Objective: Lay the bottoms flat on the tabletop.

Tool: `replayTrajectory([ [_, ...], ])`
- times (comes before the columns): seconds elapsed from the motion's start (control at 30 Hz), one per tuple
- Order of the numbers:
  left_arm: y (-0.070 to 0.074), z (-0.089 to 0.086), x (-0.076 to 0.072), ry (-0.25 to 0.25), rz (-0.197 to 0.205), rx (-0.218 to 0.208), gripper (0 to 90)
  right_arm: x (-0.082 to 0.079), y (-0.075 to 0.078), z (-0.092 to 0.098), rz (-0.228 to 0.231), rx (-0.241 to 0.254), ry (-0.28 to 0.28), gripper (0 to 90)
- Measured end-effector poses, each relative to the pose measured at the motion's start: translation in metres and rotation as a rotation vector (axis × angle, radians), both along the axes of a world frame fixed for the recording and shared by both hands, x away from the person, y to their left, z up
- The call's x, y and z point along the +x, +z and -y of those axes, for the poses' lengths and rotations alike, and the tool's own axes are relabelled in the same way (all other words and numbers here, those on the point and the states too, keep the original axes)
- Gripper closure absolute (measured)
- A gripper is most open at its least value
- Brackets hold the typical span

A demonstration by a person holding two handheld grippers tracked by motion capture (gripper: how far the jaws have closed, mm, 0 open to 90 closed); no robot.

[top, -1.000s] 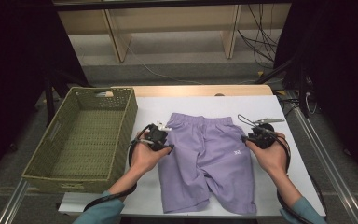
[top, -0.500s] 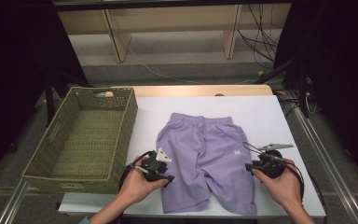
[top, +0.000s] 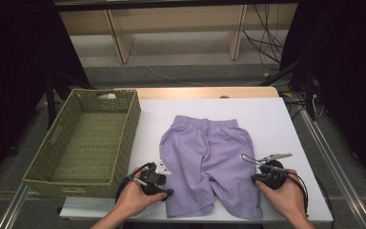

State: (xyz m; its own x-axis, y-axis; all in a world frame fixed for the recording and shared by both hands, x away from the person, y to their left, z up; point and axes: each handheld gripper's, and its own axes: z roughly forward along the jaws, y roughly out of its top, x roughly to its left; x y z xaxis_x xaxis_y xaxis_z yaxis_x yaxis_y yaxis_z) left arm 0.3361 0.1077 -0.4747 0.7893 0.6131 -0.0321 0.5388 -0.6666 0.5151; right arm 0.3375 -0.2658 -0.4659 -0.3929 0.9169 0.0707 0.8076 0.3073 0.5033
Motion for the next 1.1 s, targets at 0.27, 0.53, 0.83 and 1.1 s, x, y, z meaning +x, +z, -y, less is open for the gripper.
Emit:
replayTrajectory([
  [0.27,0.001,0.008,-0.008,-0.011,0.035,0.021,71.2,0.001,0.003,0.002,-0.003,-0.004,-0.011,90.0],
  [0.53,0.0,0.006,-0.006,-0.005,0.054,0.015,89.8,0.005,0.009,0.014,0.023,0.008,-0.052,90.0],
  [0.83,0.009,-0.01,0.002,0.061,0.074,0.068,90.0,0.013,0.012,0.032,0.044,0.009,-0.098,90.0],
  [1.1,0.008,-0.017,0.009,0.118,0.072,0.088,90.0,0.019,0.012,0.042,0.057,0.001,-0.14,90.0],
])
